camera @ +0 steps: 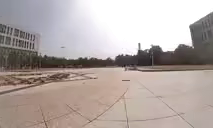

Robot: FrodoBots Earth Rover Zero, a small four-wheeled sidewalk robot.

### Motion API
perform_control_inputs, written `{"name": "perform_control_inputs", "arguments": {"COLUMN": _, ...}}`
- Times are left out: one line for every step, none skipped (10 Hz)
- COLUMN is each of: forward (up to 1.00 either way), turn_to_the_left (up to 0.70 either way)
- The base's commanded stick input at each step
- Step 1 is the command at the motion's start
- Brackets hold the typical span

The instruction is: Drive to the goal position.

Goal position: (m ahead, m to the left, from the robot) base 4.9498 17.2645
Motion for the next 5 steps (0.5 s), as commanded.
{"name": "perform_control_inputs", "arguments": {"forward": 0.70, "turn_to_the_left": 0.00}}
{"name": "perform_control_inputs", "arguments": {"forward": 0.70, "turn_to_the_left": 0.00}}
{"name": "perform_control_inputs", "arguments": {"forward": 0.70, "turn_to_the_left": 0.00}}
{"name": "perform_control_inputs", "arguments": {"forward": 0.70, "turn_to_the_left": 0.00}}
{"name": "perform_control_inputs", "arguments": {"forward": 0.70, "turn_to_the_left": 0.00}}
